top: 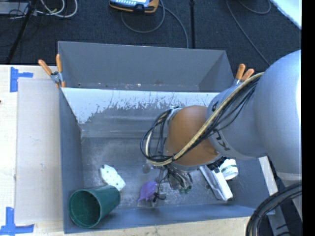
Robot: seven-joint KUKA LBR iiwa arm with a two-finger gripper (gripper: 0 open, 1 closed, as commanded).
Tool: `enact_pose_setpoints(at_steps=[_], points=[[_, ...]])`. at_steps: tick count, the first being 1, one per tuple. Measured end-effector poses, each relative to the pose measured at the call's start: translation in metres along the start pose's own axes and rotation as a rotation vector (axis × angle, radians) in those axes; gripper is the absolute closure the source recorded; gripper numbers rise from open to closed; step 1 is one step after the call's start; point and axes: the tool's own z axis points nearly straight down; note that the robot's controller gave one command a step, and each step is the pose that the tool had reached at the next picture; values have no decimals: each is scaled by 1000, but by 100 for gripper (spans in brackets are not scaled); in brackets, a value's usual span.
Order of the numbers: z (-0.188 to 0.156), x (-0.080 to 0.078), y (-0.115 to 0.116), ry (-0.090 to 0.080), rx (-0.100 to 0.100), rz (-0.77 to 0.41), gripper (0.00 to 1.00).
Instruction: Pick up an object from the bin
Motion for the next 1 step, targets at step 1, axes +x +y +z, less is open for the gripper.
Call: enact_pose_setpoints(at_steps=[1], points=[[0, -15, -14, -4, 0, -87, 100]])
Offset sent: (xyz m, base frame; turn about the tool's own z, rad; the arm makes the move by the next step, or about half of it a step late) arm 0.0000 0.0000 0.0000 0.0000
